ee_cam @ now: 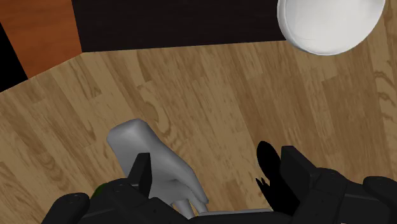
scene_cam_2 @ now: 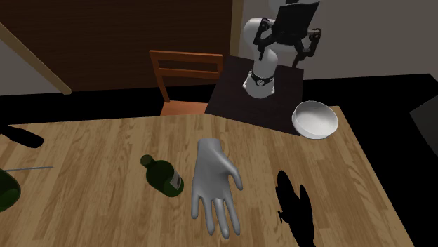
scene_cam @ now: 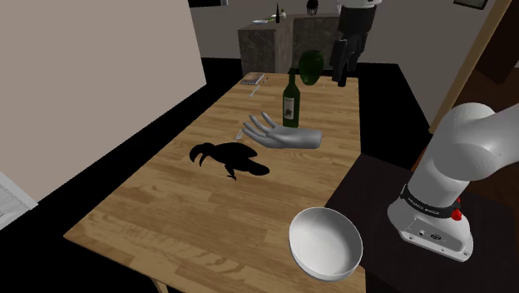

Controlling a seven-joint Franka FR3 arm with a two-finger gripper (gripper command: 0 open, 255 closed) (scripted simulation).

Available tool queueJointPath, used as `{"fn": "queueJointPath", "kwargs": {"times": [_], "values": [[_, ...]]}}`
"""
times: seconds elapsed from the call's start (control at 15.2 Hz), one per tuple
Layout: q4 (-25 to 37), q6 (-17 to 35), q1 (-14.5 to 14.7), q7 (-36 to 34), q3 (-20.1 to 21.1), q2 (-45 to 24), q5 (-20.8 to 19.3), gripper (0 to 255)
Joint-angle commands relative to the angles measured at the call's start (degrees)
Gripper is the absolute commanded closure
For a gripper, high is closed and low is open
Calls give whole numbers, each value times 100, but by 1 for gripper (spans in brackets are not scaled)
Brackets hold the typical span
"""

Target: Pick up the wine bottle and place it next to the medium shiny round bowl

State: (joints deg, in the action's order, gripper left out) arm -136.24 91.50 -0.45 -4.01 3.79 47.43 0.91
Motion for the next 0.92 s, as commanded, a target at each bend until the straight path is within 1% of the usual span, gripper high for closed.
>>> {"fn": "queueJointPath", "kwargs": {"times": [0.0,0.4,0.86], "values": [[0,0,0,0,0,0,0,0],[285,777,-219,406,-397,-982,-295,0],[939,1508,-404,846,-824,-2260,-470,0]]}}
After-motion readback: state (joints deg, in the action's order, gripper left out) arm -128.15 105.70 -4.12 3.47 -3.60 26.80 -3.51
